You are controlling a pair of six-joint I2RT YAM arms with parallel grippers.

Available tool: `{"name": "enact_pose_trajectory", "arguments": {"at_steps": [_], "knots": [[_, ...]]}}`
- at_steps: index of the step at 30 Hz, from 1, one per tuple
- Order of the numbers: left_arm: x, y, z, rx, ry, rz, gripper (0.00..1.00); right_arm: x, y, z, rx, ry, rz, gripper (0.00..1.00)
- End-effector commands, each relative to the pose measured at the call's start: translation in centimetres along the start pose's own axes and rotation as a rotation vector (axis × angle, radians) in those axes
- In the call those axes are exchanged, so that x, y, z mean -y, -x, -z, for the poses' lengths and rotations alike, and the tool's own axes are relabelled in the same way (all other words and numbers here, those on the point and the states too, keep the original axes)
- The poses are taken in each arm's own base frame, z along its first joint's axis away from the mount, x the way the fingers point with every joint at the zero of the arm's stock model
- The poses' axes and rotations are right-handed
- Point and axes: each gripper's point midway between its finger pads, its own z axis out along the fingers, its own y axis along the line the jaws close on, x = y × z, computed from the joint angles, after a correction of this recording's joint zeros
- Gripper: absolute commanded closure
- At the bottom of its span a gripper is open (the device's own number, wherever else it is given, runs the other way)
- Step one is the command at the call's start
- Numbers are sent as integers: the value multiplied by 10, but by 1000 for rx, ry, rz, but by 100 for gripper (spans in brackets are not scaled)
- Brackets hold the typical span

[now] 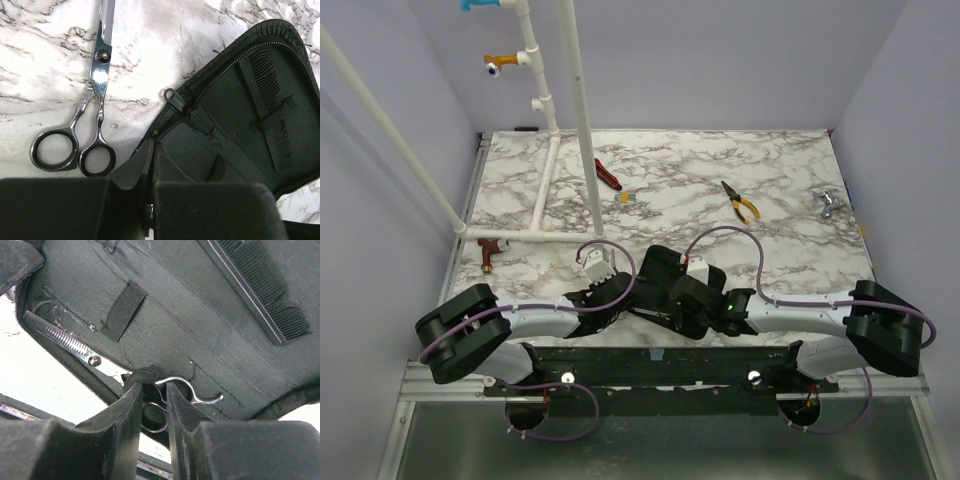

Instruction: Sort the hair-cutting tools

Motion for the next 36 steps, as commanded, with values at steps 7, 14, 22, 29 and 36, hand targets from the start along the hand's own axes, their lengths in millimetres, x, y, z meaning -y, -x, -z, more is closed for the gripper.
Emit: {"name": "enact_pose_trajectory", "arguments": {"at_steps": [7,14,22,29,36], "knots": [[-36,-42,13,-182,74,-32,100,15,-40,13,-72,4,-195,72],[-37,-41,13,-180,82,-32,100,31,-45,23,-72,-30,-216,73],[-35,-41,12,-180,81,-39,100,26,-43,36,-78,32,-157,69],[-31,-39,12,-179,73,-52,100,42,-43,32,-89,-96,-145,70],[-10,-37,14,-195,2,-129,100,21,-8,42,29,-2,-128,63]]}}
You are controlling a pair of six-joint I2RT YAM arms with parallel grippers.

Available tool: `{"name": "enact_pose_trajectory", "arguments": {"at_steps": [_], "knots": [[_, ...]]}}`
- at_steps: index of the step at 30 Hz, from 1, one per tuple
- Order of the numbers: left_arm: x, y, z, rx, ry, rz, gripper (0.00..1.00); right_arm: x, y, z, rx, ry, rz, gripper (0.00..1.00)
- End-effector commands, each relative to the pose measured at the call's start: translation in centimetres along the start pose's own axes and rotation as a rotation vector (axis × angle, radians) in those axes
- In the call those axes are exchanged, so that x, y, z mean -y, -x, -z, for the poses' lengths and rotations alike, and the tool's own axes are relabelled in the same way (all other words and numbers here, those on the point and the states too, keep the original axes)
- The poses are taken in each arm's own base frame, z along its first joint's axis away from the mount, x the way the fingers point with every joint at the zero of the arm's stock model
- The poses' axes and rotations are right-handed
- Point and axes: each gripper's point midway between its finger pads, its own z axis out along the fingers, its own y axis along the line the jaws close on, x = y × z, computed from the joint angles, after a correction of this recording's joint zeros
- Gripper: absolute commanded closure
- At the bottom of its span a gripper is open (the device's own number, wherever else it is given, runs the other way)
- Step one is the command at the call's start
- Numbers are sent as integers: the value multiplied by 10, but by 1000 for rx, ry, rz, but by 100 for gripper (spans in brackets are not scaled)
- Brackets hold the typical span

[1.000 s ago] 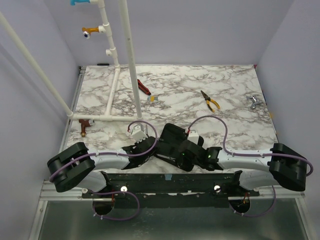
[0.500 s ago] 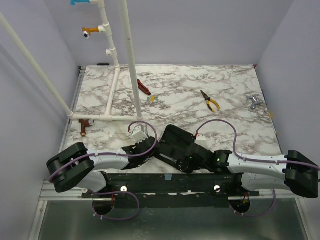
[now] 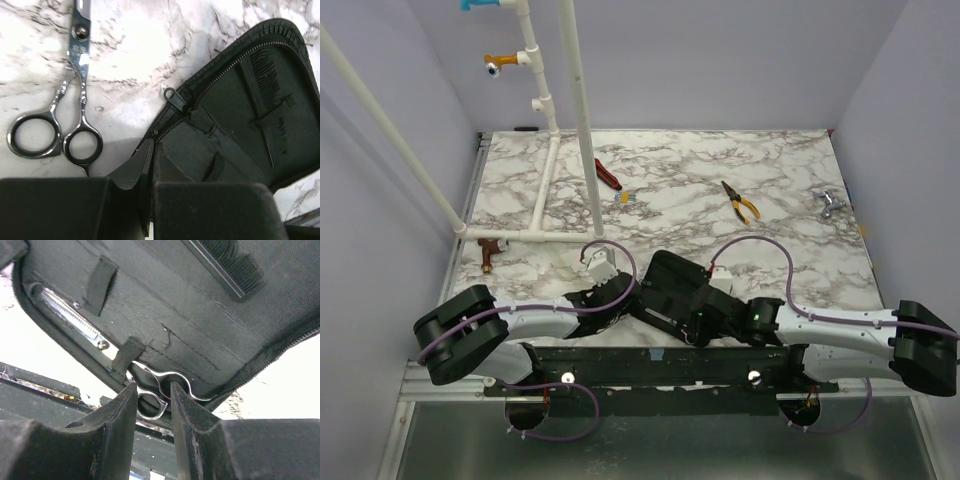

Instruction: Sort the hair-cutting tools

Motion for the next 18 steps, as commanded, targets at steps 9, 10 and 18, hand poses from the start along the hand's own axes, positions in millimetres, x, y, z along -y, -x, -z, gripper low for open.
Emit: {"name": "enact_pose_trajectory", "arguments": {"at_steps": [9,10,18], "knots": [[0,-33,4,-176,-4,-188,100,12,13,7,15,-168,141,63],[-2,-34,4,-178,1,-190,100,11,18,12,43,-155,114,63],[-9,-34,1,-178,24,-194,100,-35,3,33,-32,159,63,62]]}}
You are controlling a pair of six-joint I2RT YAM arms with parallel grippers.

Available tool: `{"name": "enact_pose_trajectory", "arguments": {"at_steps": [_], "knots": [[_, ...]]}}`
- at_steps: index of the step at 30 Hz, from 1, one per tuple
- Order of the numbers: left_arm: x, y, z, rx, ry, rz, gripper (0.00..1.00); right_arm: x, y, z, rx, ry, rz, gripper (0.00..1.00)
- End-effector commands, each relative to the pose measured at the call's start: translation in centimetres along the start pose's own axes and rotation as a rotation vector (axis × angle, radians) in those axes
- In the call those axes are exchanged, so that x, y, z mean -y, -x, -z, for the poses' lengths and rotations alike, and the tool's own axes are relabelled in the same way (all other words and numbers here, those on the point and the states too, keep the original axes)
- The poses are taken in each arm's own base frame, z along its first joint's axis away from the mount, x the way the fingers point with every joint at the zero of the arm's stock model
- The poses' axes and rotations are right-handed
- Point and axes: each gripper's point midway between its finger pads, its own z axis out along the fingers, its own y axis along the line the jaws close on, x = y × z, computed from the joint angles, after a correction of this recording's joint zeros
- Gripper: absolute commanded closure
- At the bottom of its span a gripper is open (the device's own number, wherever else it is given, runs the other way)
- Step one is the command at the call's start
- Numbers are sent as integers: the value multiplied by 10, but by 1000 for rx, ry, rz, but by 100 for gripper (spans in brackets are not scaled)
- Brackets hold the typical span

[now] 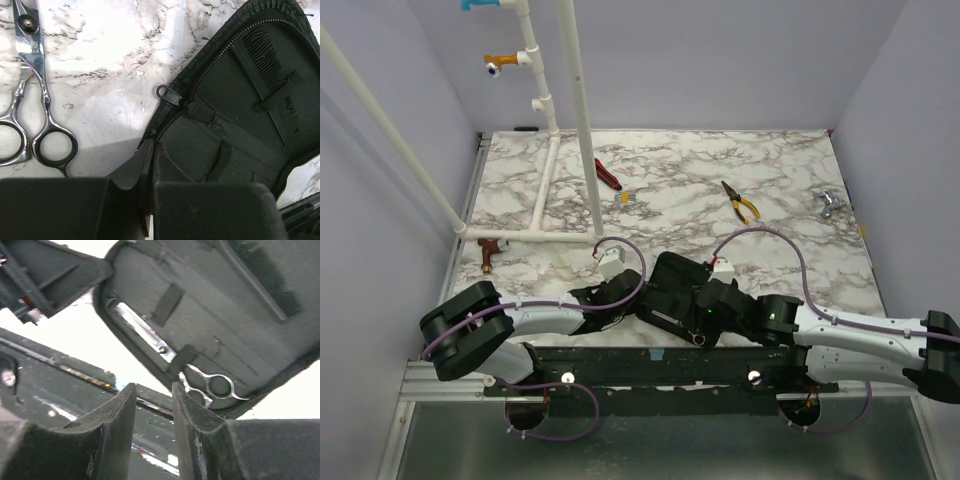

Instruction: Sort the hair-cutting tools

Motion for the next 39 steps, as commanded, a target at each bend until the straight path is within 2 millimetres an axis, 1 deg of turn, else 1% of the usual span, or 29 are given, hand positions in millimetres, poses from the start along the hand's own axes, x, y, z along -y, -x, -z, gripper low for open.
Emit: {"name": "enact_pose_trajectory", "arguments": {"at_steps": [1,3,5,7,11,13,18,22,25,32,33,35,39], "knots": [[-19,-23,0,-93,50,-51,100,-9,-34,-5,-152,69,7,62],[-20,-22,0,-91,53,-49,100,0,-46,-9,-191,30,1,62],[-20,-22,0,-92,54,-48,100,10,-50,-10,-193,-2,-14,62],[-21,-23,1,-92,54,-47,100,14,-49,-7,-183,-17,-29,61],[-24,-23,1,-91,62,-47,100,19,-49,-4,-176,-28,-41,56],[-24,-24,1,-94,62,-46,100,21,-52,-6,-183,-29,-39,53],[-23,-24,1,-97,60,-44,100,23,-59,-15,-191,-39,-52,51],[-23,-22,2,-92,61,-48,100,31,-53,-21,-142,-82,-81,51],[-24,-23,2,-96,64,-53,100,33,-47,-25,-97,-93,-91,51],[-26,-28,0,-111,56,-51,100,48,-37,-33,-18,-161,-99,51],[-27,-29,0,-112,57,-51,100,49,-36,-34,-8,-162,-98,51],[-26,-30,0,-116,52,-53,100,44,-32,-36,11,-137,-94,51],[-26,-30,0,-119,56,-59,100,28,-31,-36,-24,-101,-55,51]]}}
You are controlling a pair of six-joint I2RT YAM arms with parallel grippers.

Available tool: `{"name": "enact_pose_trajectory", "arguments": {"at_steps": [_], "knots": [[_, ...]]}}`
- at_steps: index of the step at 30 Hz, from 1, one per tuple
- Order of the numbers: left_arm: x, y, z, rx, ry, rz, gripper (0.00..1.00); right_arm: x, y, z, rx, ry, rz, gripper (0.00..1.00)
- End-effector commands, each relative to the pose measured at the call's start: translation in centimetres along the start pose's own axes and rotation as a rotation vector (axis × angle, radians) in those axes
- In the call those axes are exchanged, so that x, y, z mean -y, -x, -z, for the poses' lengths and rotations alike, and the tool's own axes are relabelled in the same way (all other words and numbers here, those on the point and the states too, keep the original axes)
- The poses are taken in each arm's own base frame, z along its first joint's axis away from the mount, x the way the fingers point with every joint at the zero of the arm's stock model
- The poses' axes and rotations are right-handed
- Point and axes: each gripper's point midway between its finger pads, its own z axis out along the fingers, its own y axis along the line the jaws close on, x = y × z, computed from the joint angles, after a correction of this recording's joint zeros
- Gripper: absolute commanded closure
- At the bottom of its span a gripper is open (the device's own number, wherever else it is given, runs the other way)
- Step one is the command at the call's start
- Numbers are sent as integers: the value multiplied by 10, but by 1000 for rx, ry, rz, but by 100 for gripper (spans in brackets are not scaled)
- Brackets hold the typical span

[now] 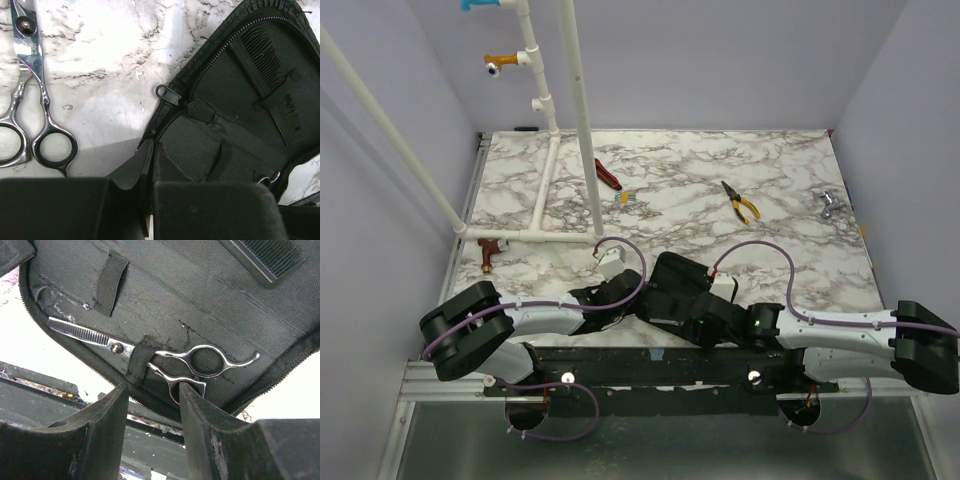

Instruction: Sort the hair-cutting tools

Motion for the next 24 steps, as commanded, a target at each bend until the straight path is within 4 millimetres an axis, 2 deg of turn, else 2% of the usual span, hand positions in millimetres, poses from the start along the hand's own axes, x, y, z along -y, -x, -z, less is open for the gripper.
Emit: {"name": "enact_pose_trajectory", "arguments": {"at_steps": [1,4,7,10,13,15,18,21,24], "knots": [[-26,-29,1,-115,60,-53,100,-7,8,-2,19,-3,44,51],[-23,-25,4,-106,49,-54,100,-26,17,19,16,79,55,49],[-17,-21,6,-98,36,-61,100,-32,42,43,105,112,17,48],[-9,-15,8,-81,17,-71,100,-20,61,51,196,57,-1,47],[1,-4,15,-57,-4,-89,98,-9,63,47,217,-7,-36,47],[5,8,23,-25,3,-104,89,-5,63,42,237,-18,-68,47],[5,33,39,52,16,-95,66,-3,68,40,286,5,-107,47],[-13,58,50,102,57,-31,55,2,71,39,321,11,-116,47],[-46,79,50,124,130,33,53,3,72,38,329,13,-93,47]]}}
